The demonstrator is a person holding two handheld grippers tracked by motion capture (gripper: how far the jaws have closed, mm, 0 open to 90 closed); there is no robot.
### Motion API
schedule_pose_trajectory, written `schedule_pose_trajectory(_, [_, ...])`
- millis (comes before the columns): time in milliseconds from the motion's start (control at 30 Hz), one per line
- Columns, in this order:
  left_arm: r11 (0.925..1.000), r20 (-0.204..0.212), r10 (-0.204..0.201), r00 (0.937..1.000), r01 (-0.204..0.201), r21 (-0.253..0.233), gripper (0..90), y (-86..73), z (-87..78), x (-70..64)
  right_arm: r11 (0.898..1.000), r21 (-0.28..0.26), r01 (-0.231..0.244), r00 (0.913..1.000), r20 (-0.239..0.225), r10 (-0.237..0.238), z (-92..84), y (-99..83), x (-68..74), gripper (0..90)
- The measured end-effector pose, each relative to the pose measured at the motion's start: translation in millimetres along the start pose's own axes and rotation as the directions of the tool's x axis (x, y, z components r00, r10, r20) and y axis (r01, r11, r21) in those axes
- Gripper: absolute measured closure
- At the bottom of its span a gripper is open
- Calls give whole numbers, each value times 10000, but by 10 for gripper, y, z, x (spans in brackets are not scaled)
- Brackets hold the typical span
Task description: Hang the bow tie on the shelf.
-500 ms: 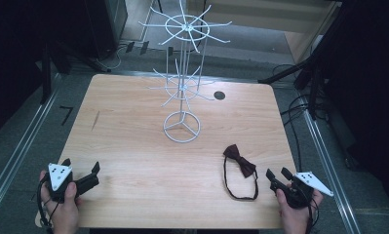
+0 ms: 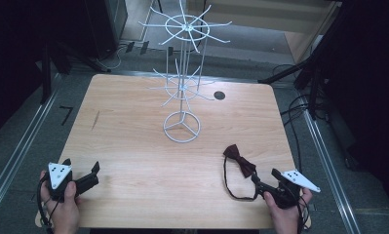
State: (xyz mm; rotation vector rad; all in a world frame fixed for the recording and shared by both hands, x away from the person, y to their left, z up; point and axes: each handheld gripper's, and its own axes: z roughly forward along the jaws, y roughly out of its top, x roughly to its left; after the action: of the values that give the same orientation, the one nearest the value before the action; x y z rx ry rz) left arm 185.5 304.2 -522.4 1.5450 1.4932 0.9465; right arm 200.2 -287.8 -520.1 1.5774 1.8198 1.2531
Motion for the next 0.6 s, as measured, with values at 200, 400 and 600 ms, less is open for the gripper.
schedule_pose_trajectory(200, [10000, -12, 50, 10000, -50, 48, 77, 1, 7, -12, 9981, 566, 259, 9979, -599, -225, 81, -1, 115, 14])
schedule_pose_trajectory(400, [9997, -16, 218, 9998, -218, 134, 77, 3, 7, -27, 9929, 1142, 331, 9963, -821, -238, 149, -27, 178, 0])
schedule_pose_trajectory(600, [9996, 35, 196, 9998, -197, 199, 78, 5, 15, -26, 9756, 2092, 666, 9947, -911, -484, 253, -80, 236, 0])
